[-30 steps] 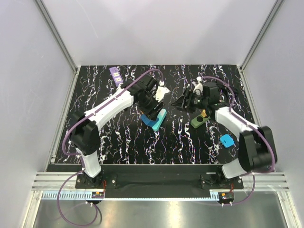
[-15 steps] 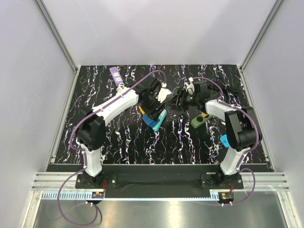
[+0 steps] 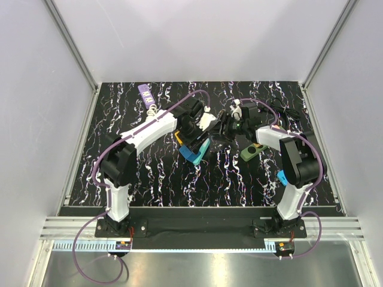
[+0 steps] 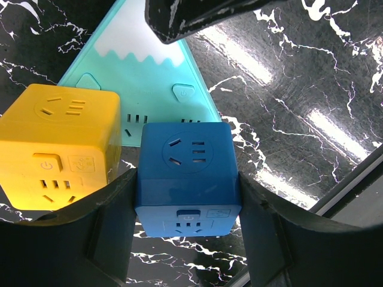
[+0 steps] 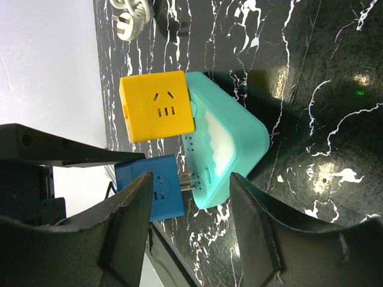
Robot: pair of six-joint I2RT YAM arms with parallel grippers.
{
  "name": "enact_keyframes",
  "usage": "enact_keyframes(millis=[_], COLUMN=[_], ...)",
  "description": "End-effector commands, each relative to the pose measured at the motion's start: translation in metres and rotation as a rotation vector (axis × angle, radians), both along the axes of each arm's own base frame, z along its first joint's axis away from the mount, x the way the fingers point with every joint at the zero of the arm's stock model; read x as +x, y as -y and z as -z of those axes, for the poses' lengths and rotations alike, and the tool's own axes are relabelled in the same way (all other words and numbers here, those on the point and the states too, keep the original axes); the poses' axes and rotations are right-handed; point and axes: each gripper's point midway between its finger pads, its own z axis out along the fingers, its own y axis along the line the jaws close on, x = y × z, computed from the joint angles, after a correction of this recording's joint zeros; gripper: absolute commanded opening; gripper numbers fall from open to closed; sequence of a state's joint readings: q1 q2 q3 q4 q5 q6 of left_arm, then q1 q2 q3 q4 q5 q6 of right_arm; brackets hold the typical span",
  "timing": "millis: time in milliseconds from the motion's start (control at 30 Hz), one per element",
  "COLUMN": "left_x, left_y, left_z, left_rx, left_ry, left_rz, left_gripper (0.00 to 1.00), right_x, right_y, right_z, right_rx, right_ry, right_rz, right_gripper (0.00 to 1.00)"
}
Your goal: Insert the plug
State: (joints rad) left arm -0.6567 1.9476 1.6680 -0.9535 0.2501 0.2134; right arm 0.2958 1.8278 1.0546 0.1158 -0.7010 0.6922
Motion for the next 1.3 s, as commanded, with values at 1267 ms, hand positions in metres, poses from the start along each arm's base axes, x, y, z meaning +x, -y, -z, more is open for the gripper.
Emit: enact_keyframes(millis=[1267], left_x=[-0.003], left_y=[0.009], left_z=[0.015], left_rx=[0.118], left_ry=[-0.007], left_rz=[0.053], left_gripper=[0.00], right_x=[-0.001], right_y=[-0.021], right_z=[0.042], right_rx=[-0.060], right_ry=[-0.035], right_rz=[-0.049], right_gripper=[0.59])
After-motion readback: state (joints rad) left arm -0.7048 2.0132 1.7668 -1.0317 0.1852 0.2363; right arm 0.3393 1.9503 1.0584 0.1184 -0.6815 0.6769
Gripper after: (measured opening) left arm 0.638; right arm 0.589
